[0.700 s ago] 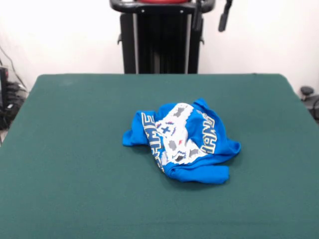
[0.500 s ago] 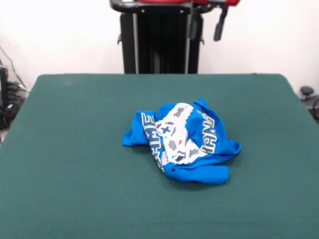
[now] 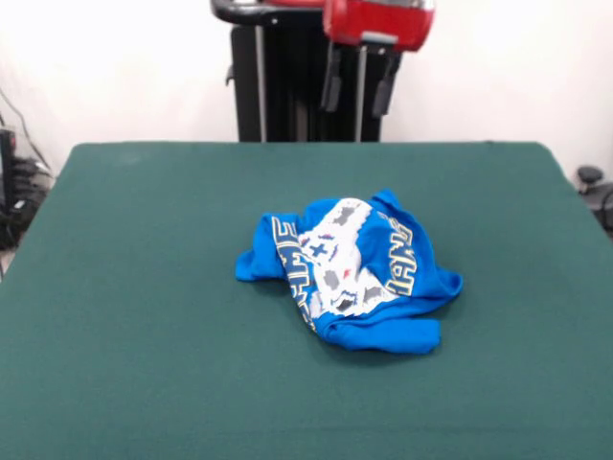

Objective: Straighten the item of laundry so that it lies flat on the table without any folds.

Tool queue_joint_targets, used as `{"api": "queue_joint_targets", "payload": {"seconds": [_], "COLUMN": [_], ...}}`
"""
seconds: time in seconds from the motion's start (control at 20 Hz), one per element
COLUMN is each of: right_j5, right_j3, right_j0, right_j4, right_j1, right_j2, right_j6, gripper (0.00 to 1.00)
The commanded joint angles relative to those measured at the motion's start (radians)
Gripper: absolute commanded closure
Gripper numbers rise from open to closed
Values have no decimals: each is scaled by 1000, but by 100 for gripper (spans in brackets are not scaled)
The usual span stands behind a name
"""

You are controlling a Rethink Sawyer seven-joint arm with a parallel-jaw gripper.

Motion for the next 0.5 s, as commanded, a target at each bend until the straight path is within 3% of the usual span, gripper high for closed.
{"api": "queue_joint_targets", "payload": {"seconds": [0.05, 0.5], "right_j5": [-53, -177], "right_j3": [-55, -54], "right_j0": [-27, -40], "right_j4": [55, 90], "right_j1": [82, 170], "right_j2": [24, 53], "right_j6": [220, 256], "gripper": [0, 0]}}
